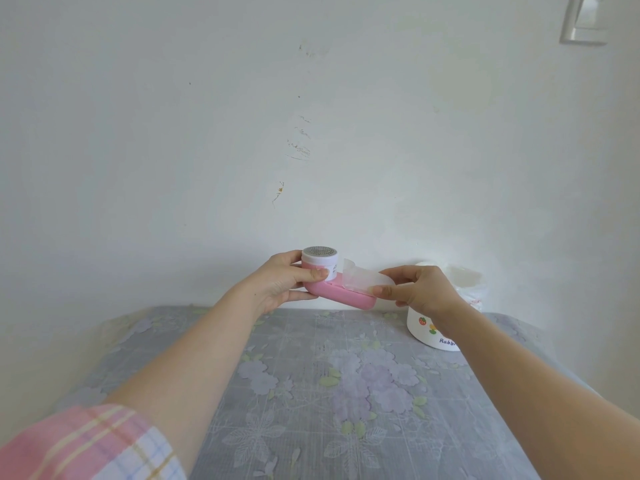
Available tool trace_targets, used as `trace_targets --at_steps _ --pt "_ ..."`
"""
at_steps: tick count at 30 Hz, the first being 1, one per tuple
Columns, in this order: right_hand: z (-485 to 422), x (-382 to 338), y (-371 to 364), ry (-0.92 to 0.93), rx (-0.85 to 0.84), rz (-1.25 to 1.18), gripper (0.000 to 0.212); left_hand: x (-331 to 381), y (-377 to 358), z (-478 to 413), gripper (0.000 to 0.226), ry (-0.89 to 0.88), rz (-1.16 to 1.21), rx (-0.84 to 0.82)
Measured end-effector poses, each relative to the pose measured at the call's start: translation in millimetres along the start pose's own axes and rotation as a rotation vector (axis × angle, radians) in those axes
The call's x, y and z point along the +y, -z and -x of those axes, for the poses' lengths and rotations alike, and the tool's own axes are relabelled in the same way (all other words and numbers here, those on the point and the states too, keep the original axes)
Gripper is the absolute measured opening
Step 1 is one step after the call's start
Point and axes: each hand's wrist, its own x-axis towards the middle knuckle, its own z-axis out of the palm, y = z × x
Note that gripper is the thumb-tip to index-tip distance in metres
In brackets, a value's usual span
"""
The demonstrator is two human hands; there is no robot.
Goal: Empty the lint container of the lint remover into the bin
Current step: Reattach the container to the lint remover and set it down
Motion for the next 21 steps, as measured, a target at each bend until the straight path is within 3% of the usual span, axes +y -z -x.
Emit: trace_targets --at_steps 21 --pt "0.0 8.3 2.2 0.008 -0.025 -0.003 0.04 -1.2 -5.2 3.0 0.043 0.009 -0.011 0.023"
